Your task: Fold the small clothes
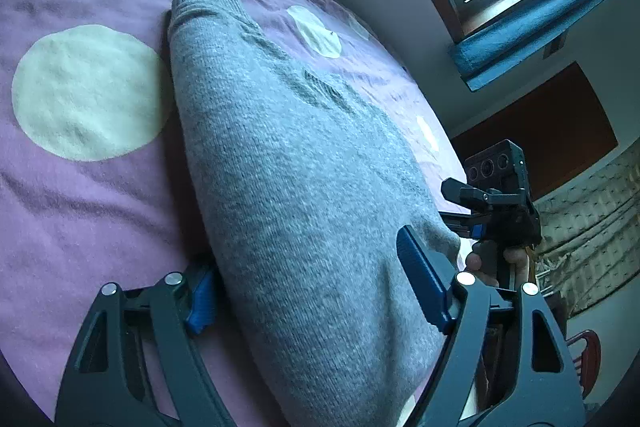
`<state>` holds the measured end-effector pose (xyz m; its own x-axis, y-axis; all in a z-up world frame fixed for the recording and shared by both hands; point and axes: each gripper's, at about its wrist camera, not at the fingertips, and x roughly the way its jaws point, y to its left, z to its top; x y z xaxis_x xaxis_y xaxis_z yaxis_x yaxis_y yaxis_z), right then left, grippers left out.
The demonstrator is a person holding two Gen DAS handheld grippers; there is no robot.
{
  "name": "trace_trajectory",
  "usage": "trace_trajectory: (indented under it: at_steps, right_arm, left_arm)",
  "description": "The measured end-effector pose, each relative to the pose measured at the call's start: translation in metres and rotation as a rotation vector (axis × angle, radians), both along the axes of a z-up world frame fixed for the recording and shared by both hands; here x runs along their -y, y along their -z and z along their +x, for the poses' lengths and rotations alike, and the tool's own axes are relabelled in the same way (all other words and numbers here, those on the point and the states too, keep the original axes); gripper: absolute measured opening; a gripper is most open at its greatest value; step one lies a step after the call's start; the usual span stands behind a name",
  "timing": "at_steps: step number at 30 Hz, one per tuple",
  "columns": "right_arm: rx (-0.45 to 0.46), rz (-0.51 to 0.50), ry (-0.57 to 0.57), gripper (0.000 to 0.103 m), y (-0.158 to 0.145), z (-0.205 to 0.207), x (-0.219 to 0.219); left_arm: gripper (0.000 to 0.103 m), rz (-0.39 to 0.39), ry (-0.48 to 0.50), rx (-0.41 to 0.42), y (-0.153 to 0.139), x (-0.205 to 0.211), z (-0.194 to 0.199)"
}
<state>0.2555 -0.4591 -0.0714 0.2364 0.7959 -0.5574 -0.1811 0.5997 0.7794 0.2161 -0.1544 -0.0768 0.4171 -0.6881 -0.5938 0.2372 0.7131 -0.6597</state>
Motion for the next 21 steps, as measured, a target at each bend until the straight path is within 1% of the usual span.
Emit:
trace_trajectory:
  at_steps: [2, 5, 7, 9, 10, 11, 12, 13, 14, 15, 17, 19, 21]
  right_arm:
    - [0.029, -0.023, -0.021, 0.086, -0.004, 0.002, -0.009]
    - [0.039, -0.017, -0.018, 0.086, -0.005, 0.001, -0.017]
    - [0.045, -0.018, -0.014, 0.081, -0.006, -0.001, -0.021]
    - [0.036, -0.022, -0.003, 0.066, -0.005, -0.002, -0.022]
    - [0.028, -0.031, 0.009, 0.061, -0.002, -0.002, -0.018]
    - [0.017, -0.034, 0.02, 0.051, 0.001, -0.002, -0.014]
    - [0.011, -0.031, 0.026, 0.047, 0.005, -0.001, -0.007]
    - [0.002, -0.028, 0.037, 0.039, 0.008, 0.0, -0.004]
    - [-0.002, -0.025, 0.042, 0.033, 0.01, 0.0, -0.002]
    - [-0.004, -0.02, 0.044, 0.031, 0.011, 0.0, -0.001]
    - [0.003, -0.018, 0.043, 0.027, 0.012, 0.0, 0.0]
    - [0.012, -0.014, 0.048, 0.027, 0.011, -0.002, -0.002]
    - [0.02, -0.005, 0.058, 0.026, 0.012, -0.003, -0.004]
  left_arm:
    - [0.079, 0.006, -0.009, 0.003, 0.0, 0.0, -0.001]
    - [0.078, 0.04, -0.009, 0.021, -0.002, 0.005, -0.005]
    - [0.077, 0.047, -0.013, 0.023, -0.003, 0.006, -0.005]
    - [0.077, 0.044, -0.017, 0.02, -0.004, 0.005, -0.005]
    - [0.077, 0.044, -0.018, 0.02, -0.004, 0.005, -0.005]
    - [0.077, 0.045, -0.018, 0.02, -0.004, 0.005, -0.005]
    - [0.077, 0.049, -0.019, 0.022, -0.004, 0.006, -0.005]
    - [0.076, 0.056, -0.02, 0.025, -0.005, 0.007, -0.006]
    - [0.075, 0.062, -0.02, 0.028, -0.005, 0.008, -0.006]
    - [0.074, 0.076, -0.022, 0.032, -0.006, 0.009, -0.006]
    - [0.065, 0.119, -0.025, 0.043, -0.007, 0.012, -0.007]
    - [0.059, 0.168, -0.023, 0.06, -0.009, 0.016, -0.009]
    - [0.053, 0.184, -0.027, 0.065, -0.01, 0.017, -0.009]
